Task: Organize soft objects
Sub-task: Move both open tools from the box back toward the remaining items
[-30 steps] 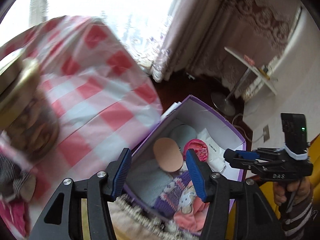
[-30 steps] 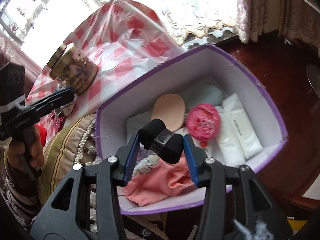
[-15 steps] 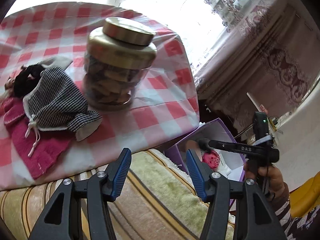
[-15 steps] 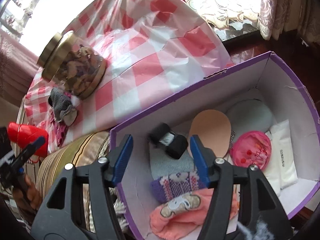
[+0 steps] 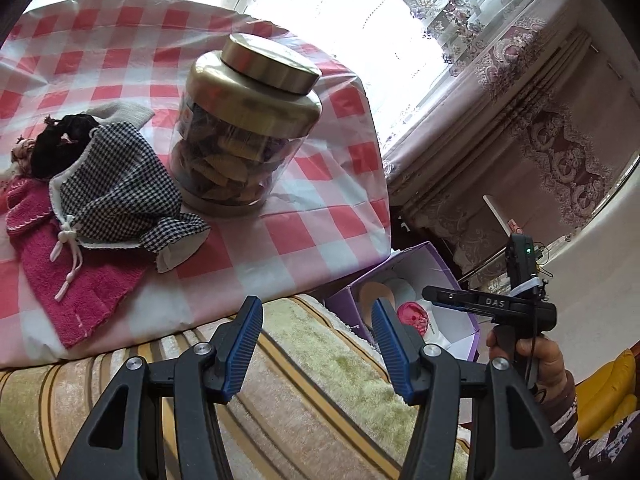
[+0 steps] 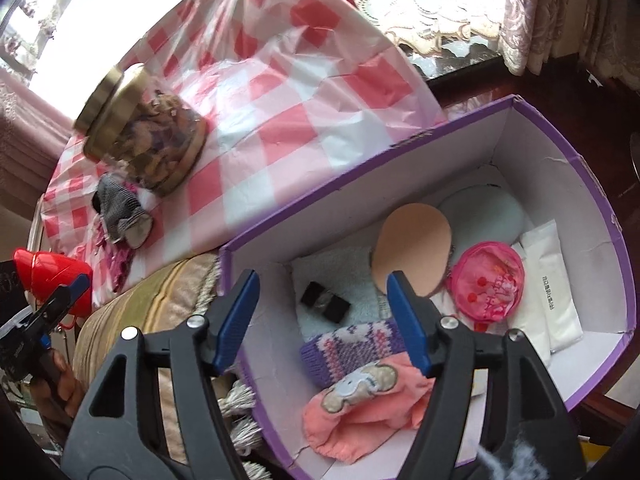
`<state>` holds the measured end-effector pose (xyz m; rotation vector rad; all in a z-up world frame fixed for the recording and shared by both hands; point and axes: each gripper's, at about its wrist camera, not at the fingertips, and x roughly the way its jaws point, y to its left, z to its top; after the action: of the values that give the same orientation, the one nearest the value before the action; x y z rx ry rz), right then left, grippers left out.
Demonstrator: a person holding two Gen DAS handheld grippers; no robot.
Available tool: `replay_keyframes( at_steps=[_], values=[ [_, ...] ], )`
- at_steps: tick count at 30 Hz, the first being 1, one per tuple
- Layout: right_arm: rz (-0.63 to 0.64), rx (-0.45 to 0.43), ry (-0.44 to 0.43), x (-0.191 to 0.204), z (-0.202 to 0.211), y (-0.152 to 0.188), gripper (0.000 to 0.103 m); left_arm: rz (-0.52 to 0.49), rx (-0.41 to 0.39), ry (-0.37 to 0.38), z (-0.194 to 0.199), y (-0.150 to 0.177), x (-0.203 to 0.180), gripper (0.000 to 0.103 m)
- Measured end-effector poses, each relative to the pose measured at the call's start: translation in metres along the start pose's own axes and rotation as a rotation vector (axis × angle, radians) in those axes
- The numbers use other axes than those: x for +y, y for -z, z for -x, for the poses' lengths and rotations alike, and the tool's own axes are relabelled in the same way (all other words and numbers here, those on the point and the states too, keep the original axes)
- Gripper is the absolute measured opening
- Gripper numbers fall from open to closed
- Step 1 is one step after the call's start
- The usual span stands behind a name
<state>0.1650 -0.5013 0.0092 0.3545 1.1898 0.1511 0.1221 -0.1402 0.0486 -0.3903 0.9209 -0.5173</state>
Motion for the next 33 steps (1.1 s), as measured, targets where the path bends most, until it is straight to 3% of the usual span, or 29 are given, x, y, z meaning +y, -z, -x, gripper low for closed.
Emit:
replay_keyframes(
  at_steps=[4, 14, 19, 33],
  values=[
    [0.052, -0.005, -0.048, 0.025, 0.016, 0.003, 0.070, 0.021, -0.030, -0.020, 0.020, 0.007, 0.013, 0.058],
    [0.340, -0.054, -0.155, 0.139, 0.061, 0.014, 0.077, 0.099, -0.151, -0.126, 0.092, 0.036, 0.068, 0.058],
    [0.434, -0.027, -0.151, 0.186, 0.055, 0.020, 0.077, 0.120, -0.197, -0.187, 0.120, 0.047, 0.091, 0.058],
    [0.632, 0.011, -0.076, 0.285, -0.001, 0.025, 0.077, 0.126, -0.231, -0.202, 0.134, 0.050, 0.112, 0.058]
  ],
)
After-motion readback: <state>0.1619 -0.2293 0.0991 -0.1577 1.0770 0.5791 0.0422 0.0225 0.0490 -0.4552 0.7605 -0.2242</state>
